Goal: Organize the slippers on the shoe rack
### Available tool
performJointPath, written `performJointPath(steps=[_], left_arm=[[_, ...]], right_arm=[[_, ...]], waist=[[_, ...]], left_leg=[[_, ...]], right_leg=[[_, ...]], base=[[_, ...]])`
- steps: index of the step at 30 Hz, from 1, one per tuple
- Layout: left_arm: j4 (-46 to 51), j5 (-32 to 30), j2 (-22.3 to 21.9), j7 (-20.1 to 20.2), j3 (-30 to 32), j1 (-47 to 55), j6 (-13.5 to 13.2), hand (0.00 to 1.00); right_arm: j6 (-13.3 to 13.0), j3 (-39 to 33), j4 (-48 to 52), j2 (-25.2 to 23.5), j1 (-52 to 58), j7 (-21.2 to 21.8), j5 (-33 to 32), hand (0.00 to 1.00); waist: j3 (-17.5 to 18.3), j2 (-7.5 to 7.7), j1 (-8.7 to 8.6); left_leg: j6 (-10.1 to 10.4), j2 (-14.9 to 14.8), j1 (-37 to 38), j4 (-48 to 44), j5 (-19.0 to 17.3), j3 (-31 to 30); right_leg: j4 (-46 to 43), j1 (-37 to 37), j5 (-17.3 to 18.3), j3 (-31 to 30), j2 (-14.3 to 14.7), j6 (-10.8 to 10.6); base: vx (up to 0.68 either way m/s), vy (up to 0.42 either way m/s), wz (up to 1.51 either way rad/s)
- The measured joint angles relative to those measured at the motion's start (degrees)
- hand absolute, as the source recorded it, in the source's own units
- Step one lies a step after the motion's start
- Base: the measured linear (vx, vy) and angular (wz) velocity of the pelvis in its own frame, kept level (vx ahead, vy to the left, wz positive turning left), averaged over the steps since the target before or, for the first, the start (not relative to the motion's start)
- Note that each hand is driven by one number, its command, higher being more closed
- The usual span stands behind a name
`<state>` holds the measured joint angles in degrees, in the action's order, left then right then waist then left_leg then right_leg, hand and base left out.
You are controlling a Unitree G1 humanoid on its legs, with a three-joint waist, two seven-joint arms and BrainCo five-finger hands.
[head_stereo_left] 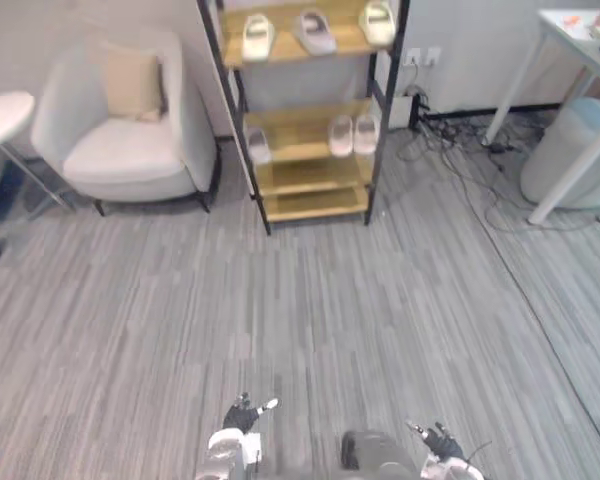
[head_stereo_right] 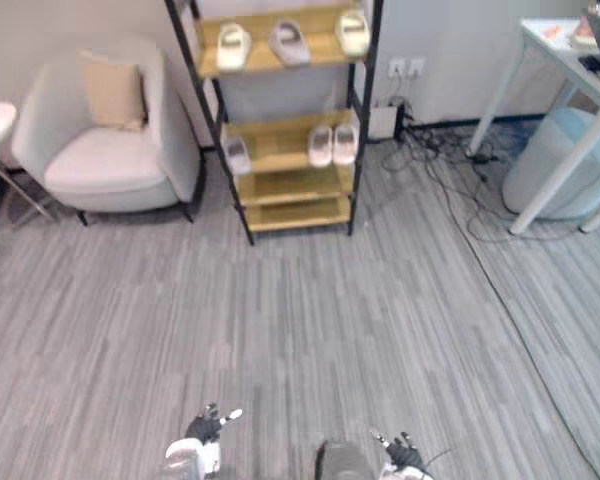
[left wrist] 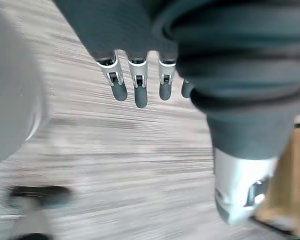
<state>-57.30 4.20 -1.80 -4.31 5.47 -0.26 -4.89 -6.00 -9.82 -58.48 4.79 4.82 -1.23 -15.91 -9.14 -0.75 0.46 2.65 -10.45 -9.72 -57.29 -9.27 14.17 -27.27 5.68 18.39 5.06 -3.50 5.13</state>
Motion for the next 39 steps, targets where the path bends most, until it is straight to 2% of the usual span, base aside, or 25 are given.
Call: performJointPath(steps=[2, 5, 7, 8, 10, 11, 12, 13, 14, 16, 17, 20, 21, 23, 24, 25, 28, 29, 30, 31, 33, 34, 35, 37, 39], left_arm=[[0.64, 0.36, -0.11, -0.07, 0.09, -0.1, -0.46, 0.0], [0.74, 0.45, -0.54, -0.09, -0.41, -0.12, -1.01, 0.0], [0.67, 0.41, -1.03, -0.17, -0.57, -0.38, -0.99, 0.0], [0.49, 0.41, -0.84, -0.21, -1.28, -0.53, -1.0, 0.0], [-0.1, 0.3, -0.37, -0.23, -2.11, 0.03, -0.86, 0.0], [-0.66, 0.0, -0.39, -0.15, -2.15, -0.09, -0.78, 0.0], [-0.7, -0.84, -0.11, 0.07, -2.5, -0.24, -0.69, 0.0], [-0.97, -0.99, 0.16, 0.16, -2.93, -0.28, -0.4, 0.0], [-1.7, -1.58, 0.45, 0.16, -3.44, -0.31, 0.34, 0.0], [-1.99, -1.83, 0.57, 0.04, -4.75, -0.35, 0.69, 0.0], [-2.0, -1.81, 0.58, 0.01, -4.86, -0.41, 0.69, 0.0], [-1.99, -1.66, 1.05, -0.12, -4.84, -1.12, 0.55, 0.0], [-2.0, -1.66, 1.02, -0.1, -4.87, -1.28, 0.5, 0.0], [-3.13, -1.7, 1.26, -0.12, -4.79, -1.27, 0.5, 0.0], [-4.51, -1.71, 0.58, -0.2, -4.64, -1.58, 0.65, 0.0], [-5.24, -1.75, 0.11, 0.07, -4.73, -1.44, 0.47, 0.0], [-5.56, -1.83, -1.22, 0.25, -3.59, -1.59, 0.51, 0.0], [-4.91, -1.85, -1.42, 0.32, -2.8, -1.32, 0.37, 0.0], [-3.92, -1.85, -1.52, 0.48, -1.84, -1.46, 0.34, 0.0], [-3.23, -1.82, -1.13, 0.71, -1.53, -1.27, 0.31, 0.0], [-2.17, -1.83, -1.1, 0.87, -1.69, -1.14, 0.28, 0.0], [-1.36, -1.74, -1.1, 0.93, -2.31, -1.08, 0.21, 0.0], [-1.14, -1.72, -1.09, 0.96, -2.65, -0.99, 0.2, 0.0], [-1.14, -1.72, -1.09, 0.95, -3.83, -0.87, 0.21, 0.0], [-0.93, -1.81, -1.08, 1.05, -5.38, -0.97, 0.25, 0.0]], right_arm=[[0.05, -0.15, 0.65, -0.92, -0.29, -0.06, -0.01, 0.0], [0.38, -0.67, 1.41, -1.38, 0.22, -0.17, 0.0, 0.0], [0.4, -0.67, 1.3, -1.34, 0.16, -0.43, 0.14, 0.0], [0.72, -0.72, 1.06, -1.38, 0.25, -0.69, 0.19, 0.0], [0.9, -1.27, 1.19, -2.52, 1.49, -0.85, 0.23, 0.0], [0.91, -1.2, 1.32, -2.86, 1.97, -0.7, 0.29, 0.0], [0.97, -1.24, 1.32, -3.27, 2.23, -0.56, 0.86, 0.0], [1.0, -1.21, 1.36, -3.52, 2.26, -0.37, 2.12, 0.0], [0.91, -1.27, 1.56, -3.78, 2.34, 0.16, 2.33, 0.0], [0.63, -1.27, 3.37, -3.26, 2.47, 0.14, 2.45, 0.0], [0.4, -1.28, 3.83, -3.06, 2.12, 0.14, 2.44, 0.0], [-0.17, -1.86, 3.69, -2.97, 1.4, 0.16, 2.43, 0.0], [-0.16, -2.61, 3.56, -2.93, 0.97, 0.16, 2.39, 0.0], [-0.16, -3.17, 2.44, -2.96, 0.83, 0.17, 2.33, 0.0], [-0.22, -3.91, 1.6, -2.17, 0.09, 0.17, 2.22, 0.0], [-0.09, -4.3, 0.99, -1.33, -1.06, 0.07, 2.34, 0.0], [0.23, -5.66, -1.0, -0.27, -0.73, 0.12, 2.21, 0.0], [0.22, -5.26, -0.46, -0.12, -0.06, 0.07, 2.22, 0.0], [0.25, -3.32, 0.25, -0.15, 0.54, 0.11, 2.25, 0.0], [0.27, -1.68, 1.16, -0.01, 0.86, 0.14, 2.25, 0.0], [0.27, -0.43, 1.34, -0.31, 0.79, 0.12, 2.18, 0.0], [0.38, -0.12, 1.31, -0.52, 0.88, 0.11, 2.16, 0.0], [0.59, -0.26, 1.32, -0.85, 1.01, 0.09, 2.15, 0.0], [0.67, -0.75, 1.46, -1.12, 1.01, 0.06, 1.93, 0.0], [0.77, -0.96, 1.5, -1.32, 1.12, 0.06, 1.93, 0.0]], waist=[[0.0, 0.06, 0.17], [0.03, -0.07, 0.35], [0.41, -0.32, 1.32], [0.94, 0.51, 2.1], [4.34, 3.31, 2.01], [4.54, 4.48, 1.82], [4.17, 5.58, 1.85], [4.04, 5.74, 1.7], [3.64, 5.27, 0.97], [2.98, 4.07, 0.68], [2.32, 2.97, 0.92], [2.28, 2.84, -0.07], [2.08, 2.44, -0.26], [2.27, 3.27, -0.38], [2.32, 1.75, -0.96], [2.17, 0.37, -0.65], [1.55, -0.24, -0.92], [1.61, -0.28, -1.22], [1.37, 0.36, -1.34], [1.17, 0.36, -0.61], [0.97, 0.37, -0.26], [0.92, 0.47, 0.06], [0.94, 0.74, 0.28], [0.98, 0.74, 0.3], [1.07, 0.71, 0.34]], left_leg=[[-0.47, -0.15, -3.14, 5.41, -1.91, 1.56], [0.46, 3.53, -4.24, 27.06, -2.17, 5.35], [0.21, 6.47, -4.46, 40.75, 2.8, 3.69], [-1.54, 7.9, -4.23, 40.78, 6.61, 2.25], [-4.45, 11.34, -4.05, 38.15, 4.74, 3.07], [-6.08, 12.52, -2.73, 37.07, 3.08, 3.64], [-6.83, 13.73, 0.19, 37.93, 1.99, 3.84], [-7.26, 14.26, 3.02, 39.22, 1.01, 3.47], [-7.54, 14.32, 7.04, 40.37, 0.0, 2.19], [-7.53, 13.71, 13.35, 43.15, 0.0, 1.41], [-7.52, 12.96, 16.9, 45.24, 0.0, 1.2], [-6.87, 10.9, 21.0, 47.43, -0.22, 0.75], [-5.07, 9.95, 21.8, 47.47, -0.98, 0.32], [-1.59, 9.31, 23.56, 47.5, -3.02, -1.3], [0.25, 8.07, 24.88, 47.4, -4.26, -2.9], [1.68, 6.74, 23.85, 46.04, -2.89, -3.92], [2.72, 7.38, 24.67, 40.54, 5.2, -6.14], [3.71, 6.51, 22.78, 34.23, 7.13, -6.51], [5.16, 5.42, 18.08, 23.5, 11.27, -7.26], [5.03, 3.37, 12.57, 11.9, 12.98, -7.02], [2.68, 0.47, 4.43, 0.92, 7.84, -4.89], [1.71, -0.33, 1.79, 0.9, 4.59, -3.07], [1.3, -0.53, 0.59, 5.29, 1.75, 0.09], [0.93, 0.46, 0.19, 15.09, -0.13, 3.97], [1.26, 3.6, 0.59, 30.94, 1.25, 6.08]], right_leg=[[0.37, -2.02, 1.46, -0.81, -0.65, -0.58], [3.28, -5.86, 3.23, -2.2, -1.89, -2.29], [4.24, -7.02, 5.37, -3.97, -2.05, -3.79], [4.99, -7.86, 6.42, -5.59, -2.61, -4.63], [4.49, -9.04, 6.5, -7.8, -5.61, -7.31], [-0.54, -8.2, 6.21, -9.28, -6.78, -8.76], [-11.77, -4.88, 3.95, -11.1, -7.36, -12.32], [-22.55, -0.86, 1.02, -12.34, -6.97, -15.25], [-32.96, 2.7, 0.47, -11.94, -6.1, -15.54], [-37.51, 7.14, 0.77, -8.34, -6.28, -13.94], [-35.47, 9.31, 1.73, -5.77, -6.27, -11.71], [-19.65, 14.51, 1.99, -1.33, -5.36, -9.15], [-11.63, 15.51, -0.61, -1.09, -3.59, -8.5], [4.09, 16.3, -12.96, -3.11, -1.02, -5.5], [3.87, 15.63, -17.21, -2.62, 0.21, -4.41], [3.46, 15.05, -16.37, -2.41, 0.77, -3.46], [0.77, 10.28, -11.16, -0.93, -0.7, -2.67], [1.15, 7.72, -9.78, -0.06, -0.86, -2.59], [2.11, 5.07, -7.8, 0.57, -1.25, -2.42], [2.44, 3.3, -6.28, 0.76, -1.22, -1.6], [2.71, 0.22, -3.76, 1.18, -0.89, -0.1], [3.35, -1.54, -3.11, 1.17, -0.97, -0.16], [3.92, -3.51, -2.83, 1.11, -1.58, -1.29], [5.43, -5.85, -2.27, 1.17, -1.89, -2.09], [6.02, -6.72, -1.41, 1.41, -2.07, -3.54]], base=[[0.26, 0.006, -0.18], [0.36, 0.133, -0.23], [0.51, 0.228, -0.45], [0.54, 0.24, -0.56], [0.62, 0.207, -0.32], [0.67, 0.192, 0.0], [0.5, 0.165, 0.06], [0.69, 0.212, 0.11], [0.52, 0.148, 0.1], [0.55, 0.104, 0.03], [0.48, 0.039, 0.06], [0.47, -0.073, 0.32], [0.48, -0.169, 0.36], [0.53, -0.228, 0.26], [0.57, -0.223, 0.14], [0.64, -0.253, 0.12], [0.44, -0.195, 0.3], [0.35, -0.203, 0.49], [0.33, -0.22, 0.31], [0.22, -0.158, 0.18], [0.18, -0.11, 0.03], [0.22, -0.08, -0.08], [0.18, -0.031, -0.1], [0.19, 0.031, -0.04], [0.25, 0.107, 0.05]])
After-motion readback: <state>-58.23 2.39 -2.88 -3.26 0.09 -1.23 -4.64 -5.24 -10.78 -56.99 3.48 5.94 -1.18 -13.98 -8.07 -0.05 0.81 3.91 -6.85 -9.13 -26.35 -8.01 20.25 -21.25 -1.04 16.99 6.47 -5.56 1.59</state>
